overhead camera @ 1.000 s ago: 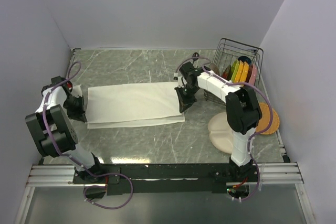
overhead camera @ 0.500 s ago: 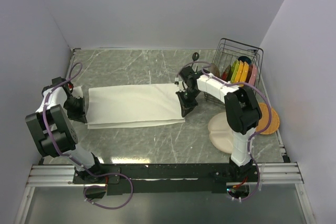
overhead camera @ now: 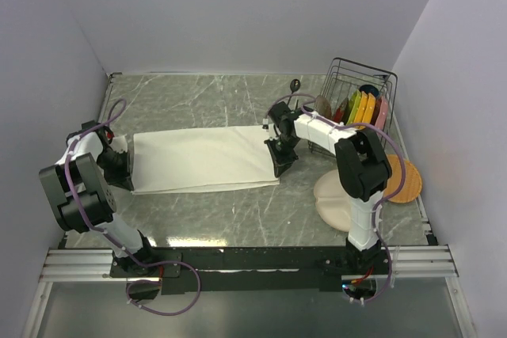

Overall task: Fold the napkin into a case and place the utensils inside
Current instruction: Fold and flatten the napkin at the center of the board.

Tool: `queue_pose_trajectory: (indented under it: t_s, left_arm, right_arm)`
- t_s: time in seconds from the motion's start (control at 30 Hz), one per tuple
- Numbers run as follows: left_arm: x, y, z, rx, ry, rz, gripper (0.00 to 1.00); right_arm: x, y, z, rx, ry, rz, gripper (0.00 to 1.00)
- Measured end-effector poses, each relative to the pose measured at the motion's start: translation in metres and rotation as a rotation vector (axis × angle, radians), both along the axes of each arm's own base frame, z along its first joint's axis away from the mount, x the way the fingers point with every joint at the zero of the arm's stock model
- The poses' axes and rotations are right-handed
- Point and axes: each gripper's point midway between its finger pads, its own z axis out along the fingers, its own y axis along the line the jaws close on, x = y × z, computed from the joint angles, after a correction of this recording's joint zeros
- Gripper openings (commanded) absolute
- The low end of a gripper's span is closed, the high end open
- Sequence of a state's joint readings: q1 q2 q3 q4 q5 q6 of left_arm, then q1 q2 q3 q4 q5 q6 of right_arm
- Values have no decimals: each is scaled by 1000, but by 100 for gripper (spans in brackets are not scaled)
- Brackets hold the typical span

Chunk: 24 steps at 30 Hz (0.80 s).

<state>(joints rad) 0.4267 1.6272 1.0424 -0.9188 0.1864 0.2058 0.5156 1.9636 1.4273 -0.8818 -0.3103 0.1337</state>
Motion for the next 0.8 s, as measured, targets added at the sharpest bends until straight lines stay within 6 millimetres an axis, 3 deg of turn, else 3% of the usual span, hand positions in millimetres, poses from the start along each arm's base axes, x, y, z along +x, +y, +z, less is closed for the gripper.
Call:
queue_pose_trajectory:
  t_s: [0.13,0.53,0.8]
  left_arm:
    - [-2,-1,-2,-5,11,-3,1]
    - [-5,-1,0,-6,15,-16,1]
    - [3,5,14,-5,-11,-9,1]
  right_arm:
    - [0,-2,-7,-21,10,1,0]
    - [4,-5,-3,-38,-14,11,0]
    - [2,-4,1,-28,-12,19,0]
